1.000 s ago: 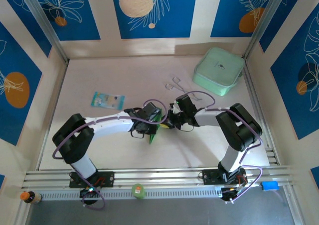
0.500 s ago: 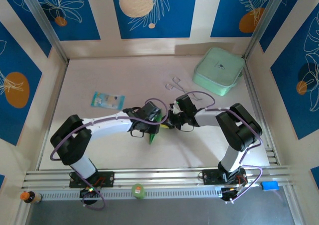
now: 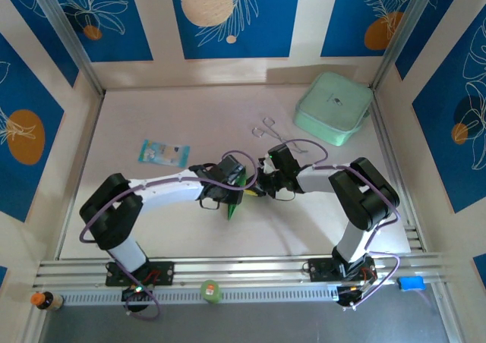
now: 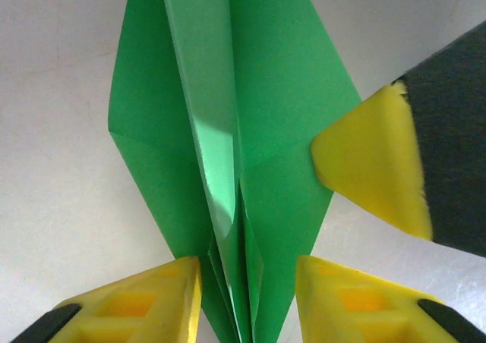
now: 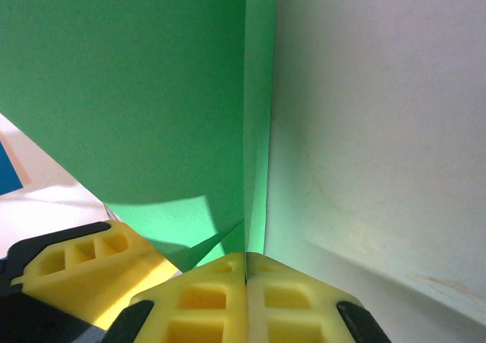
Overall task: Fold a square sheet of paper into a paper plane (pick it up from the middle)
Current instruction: Move the paper plane to the center of the table.
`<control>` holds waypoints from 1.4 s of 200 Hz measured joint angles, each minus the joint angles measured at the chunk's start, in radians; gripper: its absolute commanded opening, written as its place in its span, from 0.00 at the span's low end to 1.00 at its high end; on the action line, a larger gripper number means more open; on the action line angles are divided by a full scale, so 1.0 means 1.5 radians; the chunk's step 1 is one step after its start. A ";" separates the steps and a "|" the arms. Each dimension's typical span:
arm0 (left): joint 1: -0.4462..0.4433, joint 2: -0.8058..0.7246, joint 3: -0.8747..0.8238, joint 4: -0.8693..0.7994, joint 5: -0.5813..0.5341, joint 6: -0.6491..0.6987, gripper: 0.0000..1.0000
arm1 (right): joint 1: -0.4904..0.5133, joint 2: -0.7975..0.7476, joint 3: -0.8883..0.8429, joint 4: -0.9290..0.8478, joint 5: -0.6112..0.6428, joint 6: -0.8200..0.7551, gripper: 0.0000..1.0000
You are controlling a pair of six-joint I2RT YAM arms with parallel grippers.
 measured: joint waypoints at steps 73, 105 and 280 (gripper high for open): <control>0.000 0.012 0.000 -0.002 0.001 -0.003 0.31 | 0.000 0.000 0.000 0.000 0.000 0.000 0.00; 0.000 0.012 0.000 -0.001 0.011 -0.011 0.28 | 0.000 0.000 0.000 0.000 0.000 0.000 0.00; 0.000 0.026 -0.003 0.003 0.028 -0.020 0.13 | -0.001 0.000 0.000 0.000 0.000 0.000 0.00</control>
